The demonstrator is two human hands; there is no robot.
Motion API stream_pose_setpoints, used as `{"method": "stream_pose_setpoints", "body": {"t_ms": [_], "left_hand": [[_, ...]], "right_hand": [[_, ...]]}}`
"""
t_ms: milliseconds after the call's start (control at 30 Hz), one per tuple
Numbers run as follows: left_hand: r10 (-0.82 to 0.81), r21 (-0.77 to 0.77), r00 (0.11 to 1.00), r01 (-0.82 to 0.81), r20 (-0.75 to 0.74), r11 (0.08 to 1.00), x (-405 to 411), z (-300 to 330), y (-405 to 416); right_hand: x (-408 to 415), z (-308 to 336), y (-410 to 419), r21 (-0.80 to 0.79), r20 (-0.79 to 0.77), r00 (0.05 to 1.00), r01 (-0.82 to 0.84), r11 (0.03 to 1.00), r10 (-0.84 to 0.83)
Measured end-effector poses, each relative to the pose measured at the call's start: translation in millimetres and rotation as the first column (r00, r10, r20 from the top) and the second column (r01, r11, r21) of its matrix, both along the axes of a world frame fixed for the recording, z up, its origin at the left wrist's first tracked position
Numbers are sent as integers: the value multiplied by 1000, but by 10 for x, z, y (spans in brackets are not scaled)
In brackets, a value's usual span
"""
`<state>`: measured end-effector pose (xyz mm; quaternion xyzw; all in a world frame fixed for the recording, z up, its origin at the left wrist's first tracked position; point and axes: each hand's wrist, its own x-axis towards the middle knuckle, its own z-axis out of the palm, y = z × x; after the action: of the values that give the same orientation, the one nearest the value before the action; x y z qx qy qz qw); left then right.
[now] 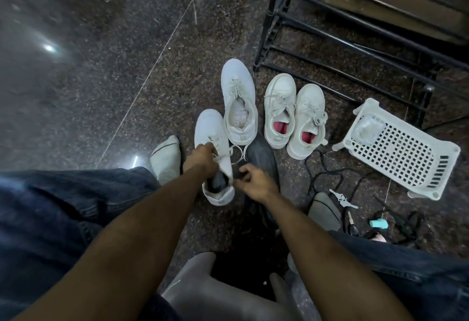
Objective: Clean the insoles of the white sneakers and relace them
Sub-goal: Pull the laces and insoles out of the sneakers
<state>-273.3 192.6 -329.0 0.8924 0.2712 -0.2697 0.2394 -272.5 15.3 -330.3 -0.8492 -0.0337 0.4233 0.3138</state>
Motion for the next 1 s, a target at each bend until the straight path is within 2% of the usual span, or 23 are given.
{"method": "stream_pose_setpoints", "body": {"t_ms": [100,200,300,367,467,533,633,700,767,800,833,933,1000], "left_hand": [[176,-170,983,-184,-59,968,-103,-1,-3],[358,-338,916,-400,-182,852,-133,60,33],[300,-341,938,-343,-173,875,-115,106,71],[221,-297,967,-250,-128,921,-109,111,47],[192,-206,975,-212,-111,955,-126,61,5],[206,-149,972,-221,-113,964,-141,-1,-5],[307,-205,950,-313,-63,927,-139,5,2],[521,-306,853,-489,28,817,-85,75,38],[773,-491,631,-656,59,573,34,225,106],[855,-595,517,-674,44,438,129,316,156],[896,-669,443,-652,47,357,240,416,225],[942,-825,307,-492,135,278,607,844,476],[954,-875,232,-400,192,273,848,1130,666]], "right_hand": [[-125,-42,88,-112,26,994,-107,988,111],[-222,-74,125,-176,109,989,-76,981,96],[-258,-48,136,-246,163,973,-118,962,161],[-269,-32,139,-273,166,967,-142,951,192],[-264,-7,162,-298,150,966,-158,941,209],[-248,-5,182,-309,130,969,-163,937,211],[-243,-13,214,-344,144,960,-181,921,242],[-262,-22,231,-367,157,953,-189,911,261],[-272,-12,247,-386,157,946,-205,899,283],[-275,-9,248,-391,153,945,-210,896,289],[-274,-5,243,-392,150,945,-214,895,291],[-288,6,204,-394,121,949,-222,892,289],[-317,6,168,-398,92,955,-225,889,283]]}}
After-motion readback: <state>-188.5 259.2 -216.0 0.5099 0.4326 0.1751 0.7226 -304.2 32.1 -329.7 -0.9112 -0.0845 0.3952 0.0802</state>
